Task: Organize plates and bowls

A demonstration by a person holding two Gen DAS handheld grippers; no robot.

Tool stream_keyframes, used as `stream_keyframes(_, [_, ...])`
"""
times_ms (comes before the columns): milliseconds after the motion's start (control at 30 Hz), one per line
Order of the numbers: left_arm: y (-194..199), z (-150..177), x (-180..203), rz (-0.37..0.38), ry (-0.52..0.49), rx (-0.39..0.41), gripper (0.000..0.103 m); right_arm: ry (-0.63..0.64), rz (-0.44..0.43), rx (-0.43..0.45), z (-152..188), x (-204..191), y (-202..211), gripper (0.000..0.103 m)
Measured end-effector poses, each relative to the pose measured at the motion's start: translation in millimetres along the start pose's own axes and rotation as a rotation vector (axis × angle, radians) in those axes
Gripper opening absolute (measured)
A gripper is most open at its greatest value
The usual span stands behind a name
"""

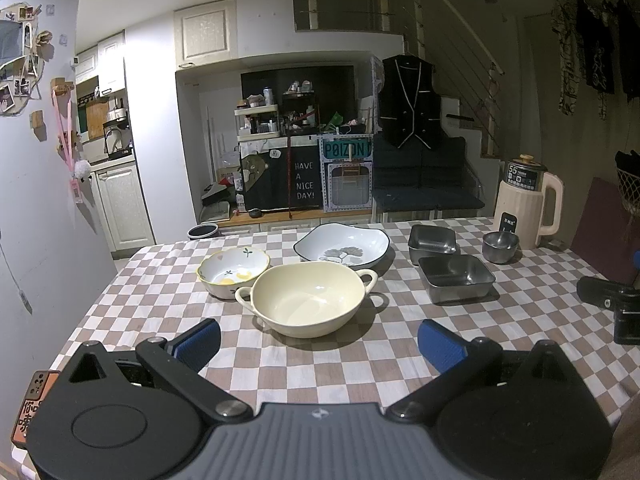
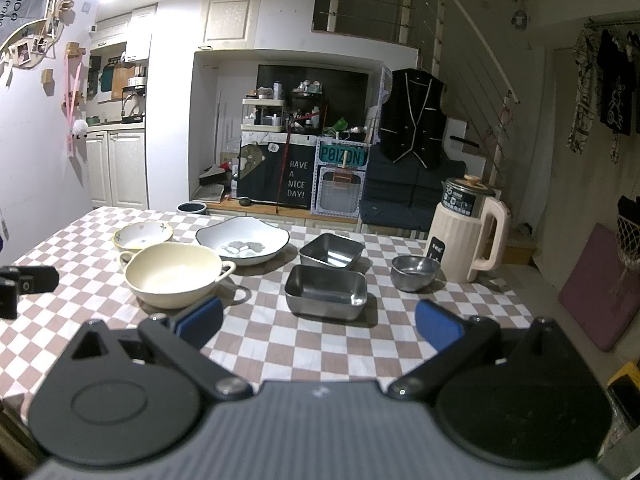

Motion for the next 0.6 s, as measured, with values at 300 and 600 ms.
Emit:
stream_keyframes(300, [0.0,-0.2,0.2,0.001,0.0,0.0,0.103,0.0,0.0,-0.002,-0.2,-0.1,-0.9,0.103])
stream_keyframes(600, [0.5,-0.2,0.0,0.007,-0.004,0.007,0.103,0.001,-0.001,-0.003,0.6,-0.8,-0.8,0.103])
Point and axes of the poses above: each gripper's, at about its wrist camera, not at the fingertips, and y roughly against the way its jaws point, x to its right, z to its underside, the point moved 6 cm from there along -y, roughly the way its jaws point, and after that the axes turned 14 degrees about -z, right-handed, at the moved point
